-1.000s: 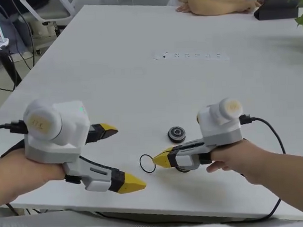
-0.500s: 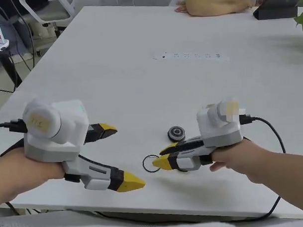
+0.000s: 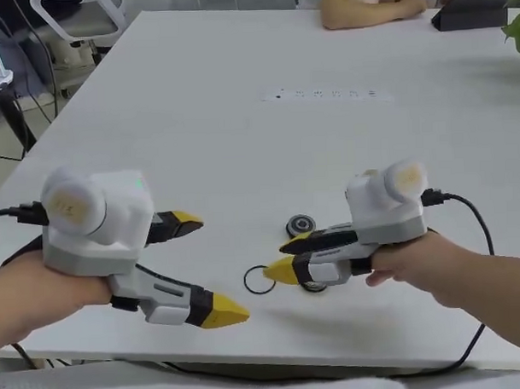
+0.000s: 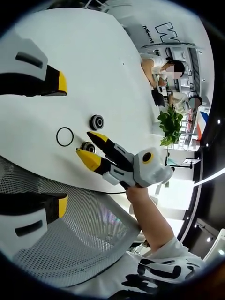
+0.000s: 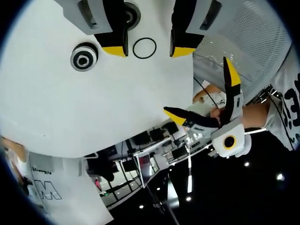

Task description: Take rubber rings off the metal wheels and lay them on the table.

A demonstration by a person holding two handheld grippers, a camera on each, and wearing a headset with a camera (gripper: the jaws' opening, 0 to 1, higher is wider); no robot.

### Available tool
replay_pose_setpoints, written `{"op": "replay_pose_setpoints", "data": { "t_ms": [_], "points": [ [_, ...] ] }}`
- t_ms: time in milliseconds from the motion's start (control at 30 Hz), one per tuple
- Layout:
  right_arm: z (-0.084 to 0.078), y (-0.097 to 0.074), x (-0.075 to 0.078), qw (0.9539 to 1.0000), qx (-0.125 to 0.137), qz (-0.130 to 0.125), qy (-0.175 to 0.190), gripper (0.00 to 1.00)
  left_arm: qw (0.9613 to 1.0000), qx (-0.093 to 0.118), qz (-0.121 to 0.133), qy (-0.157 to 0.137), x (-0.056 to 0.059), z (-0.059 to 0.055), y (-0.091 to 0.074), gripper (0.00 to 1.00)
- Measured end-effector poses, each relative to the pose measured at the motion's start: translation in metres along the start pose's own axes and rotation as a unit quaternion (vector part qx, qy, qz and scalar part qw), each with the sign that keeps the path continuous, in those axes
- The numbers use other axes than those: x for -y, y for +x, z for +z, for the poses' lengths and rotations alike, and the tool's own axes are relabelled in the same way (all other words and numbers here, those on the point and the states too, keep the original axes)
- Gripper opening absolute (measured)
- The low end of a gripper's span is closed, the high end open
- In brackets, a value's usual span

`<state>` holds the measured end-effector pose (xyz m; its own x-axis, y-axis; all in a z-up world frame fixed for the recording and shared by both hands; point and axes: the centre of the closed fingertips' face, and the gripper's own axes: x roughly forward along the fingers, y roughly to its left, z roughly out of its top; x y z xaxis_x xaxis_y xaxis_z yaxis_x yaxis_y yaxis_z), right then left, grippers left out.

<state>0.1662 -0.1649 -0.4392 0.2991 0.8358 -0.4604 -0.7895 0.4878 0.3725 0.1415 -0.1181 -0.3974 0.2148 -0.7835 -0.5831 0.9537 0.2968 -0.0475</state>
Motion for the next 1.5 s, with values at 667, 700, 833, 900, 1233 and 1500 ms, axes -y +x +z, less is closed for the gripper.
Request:
{"op": "replay_pose_setpoints", "data": {
  "t_ms": [667,700,833,900,1233,1500],
  "points": [
    [0.0,-0.041,0.013,0.9994,0.022,-0.023,0.011,0.34,0.9997,-0.009,-0.021,0.012,0.002,0.014,0.016,0.78],
    [-0.001,-0.044,0.015,0.9993,0.023,-0.026,0.013,0.34,0.9996,-0.009,-0.021,0.014,0.002,0.015,0.018,0.78],
    [-0.004,-0.048,0.019,0.9992,0.022,-0.032,0.012,0.34,0.9996,-0.003,-0.025,0.011,0.0,0.023,0.024,0.77],
    [-0.006,-0.05,0.02,0.9992,0.02,-0.034,0.01,0.34,0.9996,-0.003,-0.026,0.011,0.0,0.025,0.027,0.77],
    [-0.02,-0.054,0.024,0.9991,0.003,-0.043,-0.002,0.34,0.9989,-0.013,-0.038,0.023,0.0,0.027,0.044,0.74],
    [-0.029,-0.055,0.025,0.9987,-0.014,-0.045,-0.02,0.33,0.9978,-0.029,-0.05,0.033,0.003,0.023,0.056,0.7]
  ]
}}
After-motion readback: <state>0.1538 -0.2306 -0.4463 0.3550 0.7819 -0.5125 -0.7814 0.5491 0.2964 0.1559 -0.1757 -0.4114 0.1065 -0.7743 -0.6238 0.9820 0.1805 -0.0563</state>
